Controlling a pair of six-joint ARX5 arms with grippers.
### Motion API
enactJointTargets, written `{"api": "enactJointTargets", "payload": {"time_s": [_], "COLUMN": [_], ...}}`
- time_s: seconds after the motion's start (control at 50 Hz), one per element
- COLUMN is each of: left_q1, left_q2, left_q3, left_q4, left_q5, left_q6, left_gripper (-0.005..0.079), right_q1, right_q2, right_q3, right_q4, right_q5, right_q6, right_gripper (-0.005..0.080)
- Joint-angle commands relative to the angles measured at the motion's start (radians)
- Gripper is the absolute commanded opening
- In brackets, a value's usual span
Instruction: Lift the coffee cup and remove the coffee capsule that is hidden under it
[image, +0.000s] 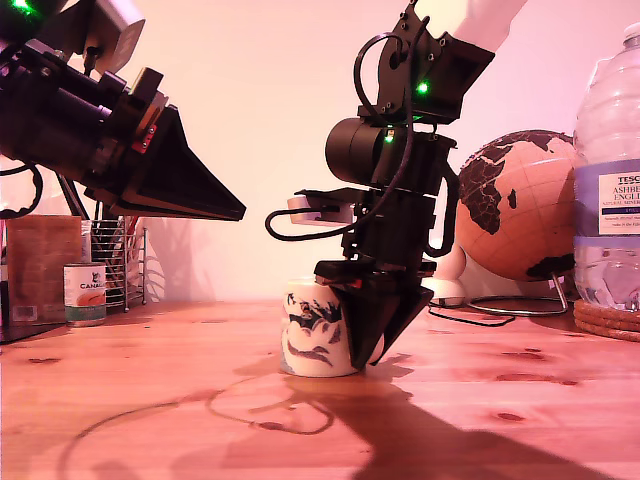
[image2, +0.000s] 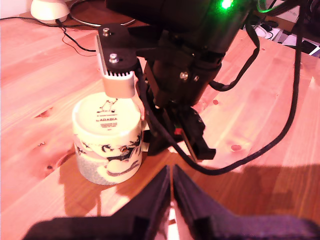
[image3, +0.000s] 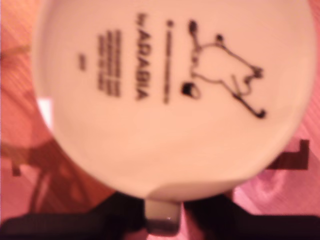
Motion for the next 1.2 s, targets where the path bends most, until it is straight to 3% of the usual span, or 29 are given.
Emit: {"api": "enactJointTargets", "payload": {"time_s": [0.0, 0.58, 1.18], "left_q1": [-0.003, -0.003, -0.003], "left_q2": [-0.002, -0.002, 0.039], "left_q3": [0.0, 0.0, 0.0], "left_q4": [0.003, -0.017, -0.009], "left_q5": [0.003, 0.0, -0.023], "left_q6": [-0.003, -0.002, 0.032], "left_gripper": [-0.0008, -0.0008, -0.0008], "right_q1": [0.0, 0.011, 0.013], "right_q2": [0.006, -0.012, -0.154], "right_q3": [-0.018, -0.017, -0.017], "right_q4": [0.005, 0.007, 0.004], "right_q5": [-0.01, -0.015, -0.043], "right_q6": [-0.001, 0.003, 0.053], "right_gripper": [-0.0011, -0.0011, -0.0011]}}
